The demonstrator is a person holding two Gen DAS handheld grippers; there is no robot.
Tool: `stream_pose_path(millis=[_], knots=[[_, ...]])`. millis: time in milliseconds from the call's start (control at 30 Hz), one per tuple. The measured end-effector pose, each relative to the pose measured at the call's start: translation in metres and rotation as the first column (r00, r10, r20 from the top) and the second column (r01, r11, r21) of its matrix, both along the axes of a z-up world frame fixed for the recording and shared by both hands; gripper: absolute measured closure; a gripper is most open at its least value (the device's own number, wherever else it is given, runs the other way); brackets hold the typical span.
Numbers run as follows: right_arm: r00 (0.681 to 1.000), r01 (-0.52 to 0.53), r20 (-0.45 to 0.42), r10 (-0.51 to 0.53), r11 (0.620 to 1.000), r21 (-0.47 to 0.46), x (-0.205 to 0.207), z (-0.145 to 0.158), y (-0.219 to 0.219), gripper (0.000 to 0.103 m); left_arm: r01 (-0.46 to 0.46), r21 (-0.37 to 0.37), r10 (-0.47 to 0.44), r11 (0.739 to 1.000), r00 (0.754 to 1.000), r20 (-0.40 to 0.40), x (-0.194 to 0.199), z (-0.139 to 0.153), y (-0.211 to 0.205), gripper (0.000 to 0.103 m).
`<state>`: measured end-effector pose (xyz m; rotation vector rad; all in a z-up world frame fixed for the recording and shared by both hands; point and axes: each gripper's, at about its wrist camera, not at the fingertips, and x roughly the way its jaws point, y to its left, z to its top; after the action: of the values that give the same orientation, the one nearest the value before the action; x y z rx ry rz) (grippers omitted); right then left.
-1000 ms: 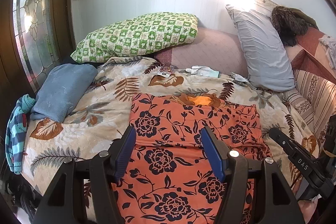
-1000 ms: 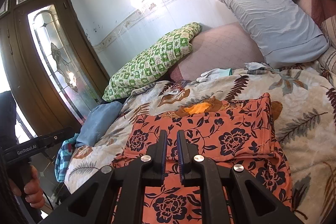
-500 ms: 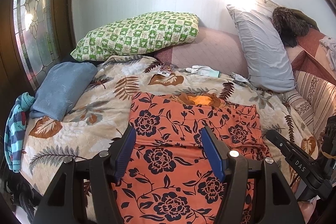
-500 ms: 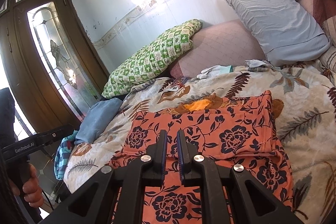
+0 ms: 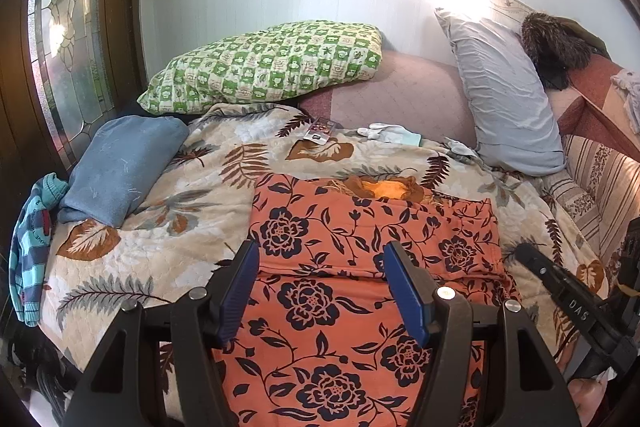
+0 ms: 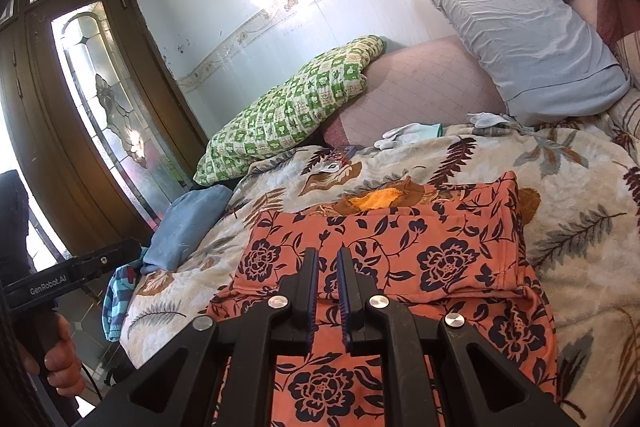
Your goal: Fold small clothes
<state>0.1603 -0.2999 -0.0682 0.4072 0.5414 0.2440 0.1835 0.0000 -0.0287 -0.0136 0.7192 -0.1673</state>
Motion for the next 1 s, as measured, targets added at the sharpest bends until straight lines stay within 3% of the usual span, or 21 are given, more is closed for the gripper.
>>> stream_pose_path(millis=[200, 333, 433, 533, 700, 800, 900, 1000], knots=[[0.990, 0.143, -0.011, -0.142, 0.989, 0.050, -0.004, 0.007, -0.050, 0.092, -0.074, 0.084, 0.075, 0.994, 0.997, -0.007, 0.007, -0.009, 0.031, 0.025], [0.974, 0.190, -0.144, -0.176, 0.977, 0.095, 0.007, -0.013, -0.087, 0.092, -0.117, 0.093, 0.128, 0.989, 0.984, -0.120, 0.014, -0.041, 0.069, 0.025], [0.946, 0.223, -0.247, -0.210, 0.975, 0.025, 0.011, -0.037, -0.104, 0.092, -0.153, 0.123, 0.170, 0.981, 0.975, -0.143, 0.019, -0.069, 0.095, 0.025], [0.912, 0.298, -0.274, -0.305, 0.952, -0.066, 0.004, -0.053, -0.129, 0.092, -0.192, 0.195, 0.219, 0.962, 0.967, -0.128, 0.036, -0.091, 0.121, 0.025], [0.874, 0.382, -0.298, -0.383, 0.922, -0.062, -0.006, -0.065, -0.168, 0.092, -0.258, 0.236, 0.283, 0.937, 0.956, -0.078, 0.065, -0.092, 0.155, 0.025], [0.881, 0.348, -0.314, -0.353, 0.935, -0.074, 0.002, -0.069, -0.160, 0.092, -0.282, 0.242, 0.297, 0.929, 0.954, -0.028, 0.077, -0.086, 0.151, 0.023], [0.894, 0.268, -0.326, -0.306, 0.951, -0.157, 0.016, -0.070, -0.127, 0.092, -0.289, 0.224, 0.290, 0.931, 0.957, 0.031, 0.078, -0.086, 0.138, 0.013], [0.895, 0.242, -0.324, -0.305, 0.945, -0.220, 0.023, -0.075, -0.109, 0.092, -0.284, 0.215, 0.276, 0.934, 0.959, 0.067, 0.074, -0.088, 0.126, 0.013]])
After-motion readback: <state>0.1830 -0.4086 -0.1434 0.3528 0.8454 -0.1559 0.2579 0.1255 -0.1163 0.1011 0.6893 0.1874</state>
